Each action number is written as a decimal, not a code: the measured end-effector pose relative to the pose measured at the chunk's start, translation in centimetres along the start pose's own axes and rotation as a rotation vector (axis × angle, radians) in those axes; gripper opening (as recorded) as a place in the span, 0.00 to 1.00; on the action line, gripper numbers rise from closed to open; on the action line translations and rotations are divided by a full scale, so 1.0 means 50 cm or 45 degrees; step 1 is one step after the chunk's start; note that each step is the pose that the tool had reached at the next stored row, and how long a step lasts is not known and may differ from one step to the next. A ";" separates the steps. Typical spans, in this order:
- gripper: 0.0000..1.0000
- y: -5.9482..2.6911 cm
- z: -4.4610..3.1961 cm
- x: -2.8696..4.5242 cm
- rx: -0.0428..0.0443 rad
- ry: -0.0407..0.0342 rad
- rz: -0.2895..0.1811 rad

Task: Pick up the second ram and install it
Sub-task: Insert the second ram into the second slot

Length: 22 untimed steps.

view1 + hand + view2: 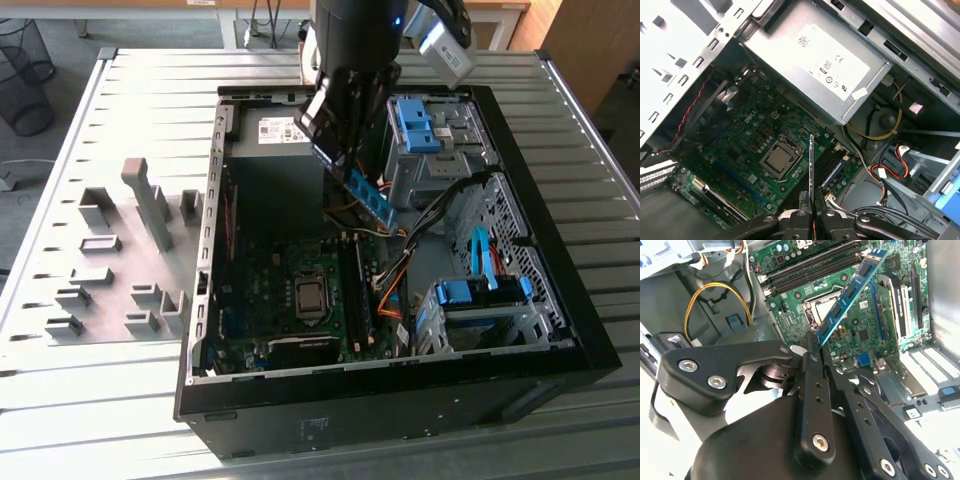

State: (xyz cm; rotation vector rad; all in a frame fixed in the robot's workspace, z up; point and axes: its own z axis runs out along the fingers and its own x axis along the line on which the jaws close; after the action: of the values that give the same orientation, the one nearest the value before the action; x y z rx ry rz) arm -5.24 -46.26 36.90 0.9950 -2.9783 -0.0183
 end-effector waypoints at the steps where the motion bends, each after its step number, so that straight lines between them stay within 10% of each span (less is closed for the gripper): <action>1: 0.14 0.000 0.000 0.000 0.000 -0.0002 0.023; 11: 0.14 0.000 0.002 0.000 0.001 -0.0021 0.243; 22: 0.14 0.000 0.002 0.000 0.001 -0.0023 0.253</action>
State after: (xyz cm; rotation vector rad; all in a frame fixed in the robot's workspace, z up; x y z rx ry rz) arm -5.24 -46.26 36.79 0.6946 -3.0633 -0.0172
